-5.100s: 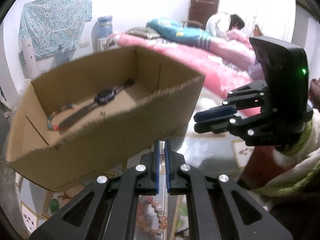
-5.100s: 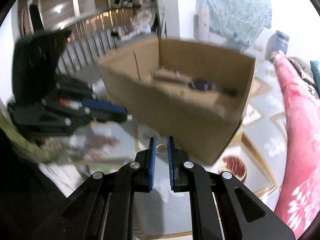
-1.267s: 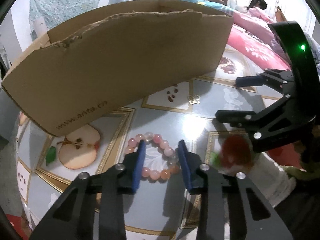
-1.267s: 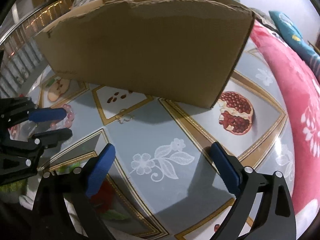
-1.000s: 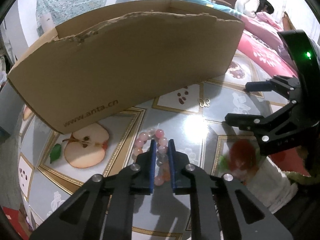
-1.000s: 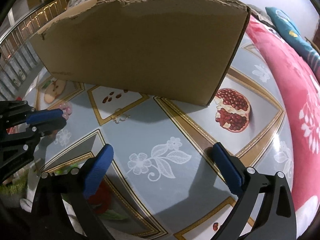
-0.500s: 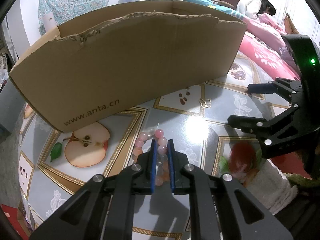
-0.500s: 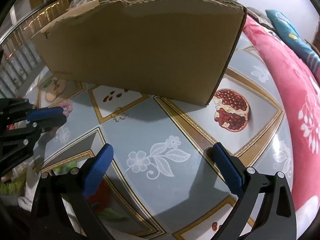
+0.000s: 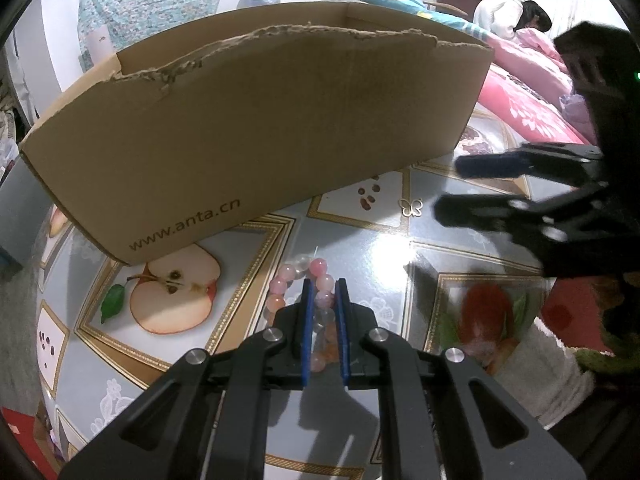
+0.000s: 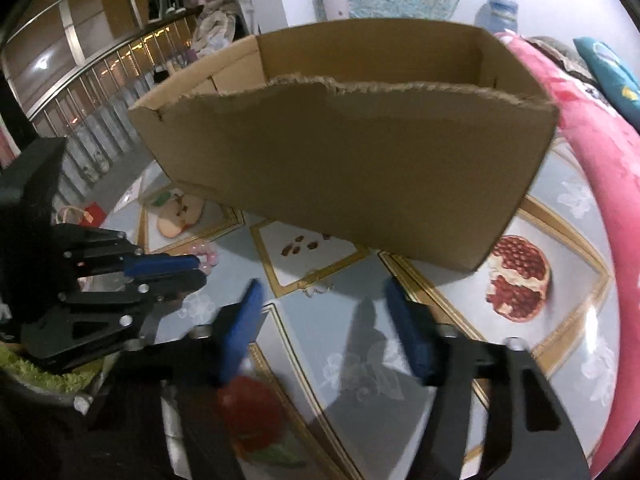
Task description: Organize jewelry
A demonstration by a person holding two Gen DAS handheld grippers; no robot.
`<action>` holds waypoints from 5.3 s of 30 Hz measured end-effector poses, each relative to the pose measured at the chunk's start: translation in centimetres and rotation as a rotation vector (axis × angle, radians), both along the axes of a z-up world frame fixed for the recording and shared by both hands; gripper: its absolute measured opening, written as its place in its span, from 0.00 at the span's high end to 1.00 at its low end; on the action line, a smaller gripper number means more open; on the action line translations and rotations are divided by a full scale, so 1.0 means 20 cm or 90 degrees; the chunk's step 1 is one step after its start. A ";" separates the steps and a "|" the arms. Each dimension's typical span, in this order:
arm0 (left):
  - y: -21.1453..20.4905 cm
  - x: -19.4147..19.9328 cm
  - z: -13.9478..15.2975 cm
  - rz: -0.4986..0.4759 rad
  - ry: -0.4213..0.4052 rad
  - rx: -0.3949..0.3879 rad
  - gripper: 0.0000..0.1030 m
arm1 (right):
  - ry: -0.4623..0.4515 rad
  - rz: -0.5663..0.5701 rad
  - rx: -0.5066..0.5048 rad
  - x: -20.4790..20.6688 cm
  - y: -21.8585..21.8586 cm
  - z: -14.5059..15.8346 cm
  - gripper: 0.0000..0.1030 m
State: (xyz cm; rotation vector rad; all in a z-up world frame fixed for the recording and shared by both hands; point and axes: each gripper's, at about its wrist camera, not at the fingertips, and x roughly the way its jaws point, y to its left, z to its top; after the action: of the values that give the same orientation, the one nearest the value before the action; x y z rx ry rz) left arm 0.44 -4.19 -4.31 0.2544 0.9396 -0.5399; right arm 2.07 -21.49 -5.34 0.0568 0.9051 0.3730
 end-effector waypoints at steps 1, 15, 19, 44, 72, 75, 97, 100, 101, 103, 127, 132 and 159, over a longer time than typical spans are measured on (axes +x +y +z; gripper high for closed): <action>0.00 0.00 0.00 0.000 0.001 0.000 0.90 | 0.006 0.002 -0.002 0.02 0.01 -0.01 0.54; 0.02 0.02 0.01 -0.006 0.011 -0.014 0.90 | 0.015 0.007 0.025 0.02 0.06 -0.03 0.67; 0.03 0.02 0.01 -0.005 0.013 -0.016 0.90 | 0.012 -0.006 0.030 0.01 0.10 -0.04 0.76; 0.03 0.02 0.02 -0.002 0.019 -0.017 0.90 | -0.071 -0.054 -0.074 -0.08 0.23 -0.05 0.77; 0.03 0.02 0.02 -0.005 0.020 -0.018 0.90 | -0.055 0.135 -0.086 0.01 0.11 0.00 0.87; 0.03 0.02 0.02 -0.006 0.020 -0.018 0.90 | -0.047 0.146 -0.080 0.01 0.10 0.01 0.87; 0.01 0.02 0.02 -0.009 0.019 -0.014 0.90 | 0.062 0.239 0.033 0.02 0.11 0.00 0.75; 0.01 0.02 0.02 -0.009 0.019 -0.014 0.90 | 0.054 0.230 0.036 0.01 0.12 0.01 0.75; 0.01 0.02 0.02 -0.009 0.019 -0.014 0.90 | 0.042 0.219 0.030 0.00 0.11 0.02 0.75; 0.01 0.02 0.02 -0.008 0.019 -0.014 0.90 | 0.023 0.197 0.021 0.00 0.10 0.04 0.75; 0.00 0.01 0.02 -0.008 0.018 -0.013 0.90 | -0.061 0.143 -0.071 -0.03 0.19 -0.03 0.87; 0.00 0.01 0.02 -0.010 0.016 -0.011 0.90 | -0.054 0.140 -0.054 -0.04 0.16 -0.02 0.87; -0.02 0.01 0.01 -0.014 0.005 -0.003 0.90 | -0.054 0.180 -0.087 -0.04 0.17 -0.01 0.84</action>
State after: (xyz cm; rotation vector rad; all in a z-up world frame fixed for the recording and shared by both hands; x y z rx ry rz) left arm 0.65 -4.62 -4.13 0.2594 0.9445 -0.5637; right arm 1.34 -18.06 -5.52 -0.2123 0.8539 0.5705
